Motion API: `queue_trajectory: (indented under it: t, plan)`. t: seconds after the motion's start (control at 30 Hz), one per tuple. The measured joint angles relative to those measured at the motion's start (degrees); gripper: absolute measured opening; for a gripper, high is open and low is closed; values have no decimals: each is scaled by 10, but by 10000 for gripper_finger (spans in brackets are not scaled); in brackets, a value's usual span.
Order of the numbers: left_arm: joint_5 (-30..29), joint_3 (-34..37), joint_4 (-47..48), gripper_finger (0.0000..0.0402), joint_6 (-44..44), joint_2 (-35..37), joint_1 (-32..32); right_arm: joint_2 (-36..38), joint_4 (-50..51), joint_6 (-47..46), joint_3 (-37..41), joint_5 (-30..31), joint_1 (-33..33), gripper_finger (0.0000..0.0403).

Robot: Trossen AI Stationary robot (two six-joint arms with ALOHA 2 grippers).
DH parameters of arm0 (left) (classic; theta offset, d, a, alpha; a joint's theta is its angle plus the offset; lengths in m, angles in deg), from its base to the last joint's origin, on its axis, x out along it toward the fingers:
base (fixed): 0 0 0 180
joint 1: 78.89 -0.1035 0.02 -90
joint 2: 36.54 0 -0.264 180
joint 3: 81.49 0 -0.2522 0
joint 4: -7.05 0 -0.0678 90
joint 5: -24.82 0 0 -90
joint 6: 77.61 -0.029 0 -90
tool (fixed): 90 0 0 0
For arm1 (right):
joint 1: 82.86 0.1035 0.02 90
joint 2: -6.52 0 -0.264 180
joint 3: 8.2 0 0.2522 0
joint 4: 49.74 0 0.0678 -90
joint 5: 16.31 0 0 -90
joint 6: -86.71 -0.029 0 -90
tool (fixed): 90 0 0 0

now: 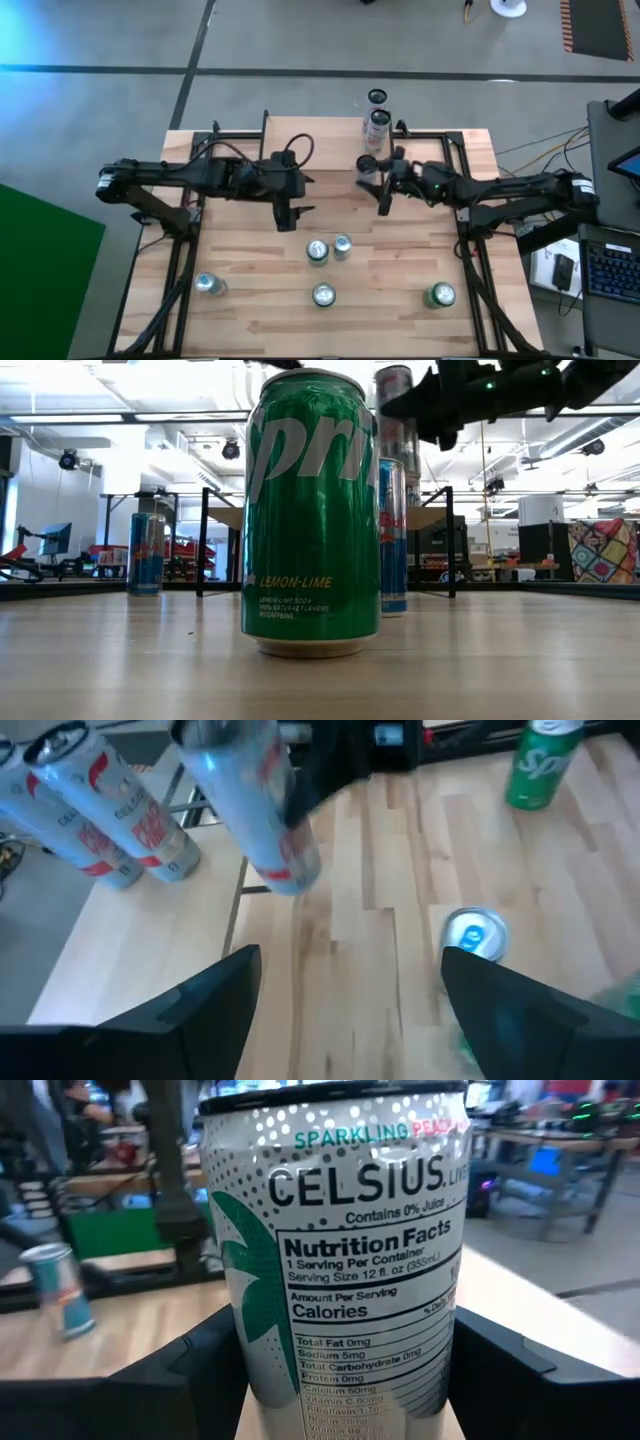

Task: Place canned beverage on shelf
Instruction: Put the white-pink soda can on the shelf aligned with the other white-pink soda can

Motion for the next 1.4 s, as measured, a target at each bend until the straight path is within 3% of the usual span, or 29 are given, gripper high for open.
queue_trajectory:
  t: [0.3, 0.53, 1.13, 1.4]
  plan:
    - [1, 198, -183, 274, -4, 88, -28, 42, 13, -1, 41, -27, -113, 260]
    - [11, 281, -238, 274, 17, 134, -33, 19, -14, -10, 46, -74, -173, 260]
    - [9, 313, -240, 274, 58, 137, -34, -23, -54, -24, 43, -159, -237, 263]
    - [-40, 314, -240, 274, 70, 135, -34, -25, -38, -21, 44, -173, -236, 322]
